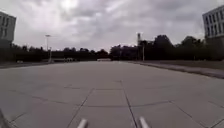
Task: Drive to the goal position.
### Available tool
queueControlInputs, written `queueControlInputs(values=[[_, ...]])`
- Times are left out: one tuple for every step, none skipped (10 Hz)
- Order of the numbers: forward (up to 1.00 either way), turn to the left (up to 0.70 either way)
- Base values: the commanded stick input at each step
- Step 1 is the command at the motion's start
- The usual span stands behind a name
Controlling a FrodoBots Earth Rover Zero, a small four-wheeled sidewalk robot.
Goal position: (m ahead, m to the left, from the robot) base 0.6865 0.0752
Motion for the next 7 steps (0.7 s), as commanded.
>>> queueControlInputs(values=[[0.7, 0.0], [0.7, 0.0], [0.7, 0.0], [0.7, 0.0], [0.7, 0.0], [0.7, 0.0], [0.7, 0.0]])
